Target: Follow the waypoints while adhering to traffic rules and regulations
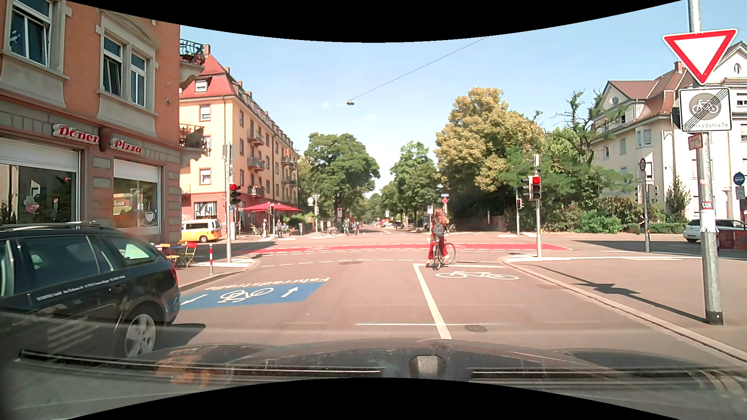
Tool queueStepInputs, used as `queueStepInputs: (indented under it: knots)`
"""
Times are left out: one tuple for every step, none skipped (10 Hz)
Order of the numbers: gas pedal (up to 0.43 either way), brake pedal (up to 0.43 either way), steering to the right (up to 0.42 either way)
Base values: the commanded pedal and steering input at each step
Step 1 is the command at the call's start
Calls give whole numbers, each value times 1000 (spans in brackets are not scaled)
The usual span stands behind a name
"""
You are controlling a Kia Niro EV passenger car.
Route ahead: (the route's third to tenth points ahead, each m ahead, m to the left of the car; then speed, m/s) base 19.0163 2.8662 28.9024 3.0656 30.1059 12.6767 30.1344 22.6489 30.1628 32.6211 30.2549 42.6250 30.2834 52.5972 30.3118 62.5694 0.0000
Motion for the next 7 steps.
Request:
queueStepInputs:
  knots:
    - [0,287,0]
    - [0,287,0]
    - [0,287,0]
    - [0,287,0]
    - [0,287,0]
    - [0,287,0]
    - [0,287,0]
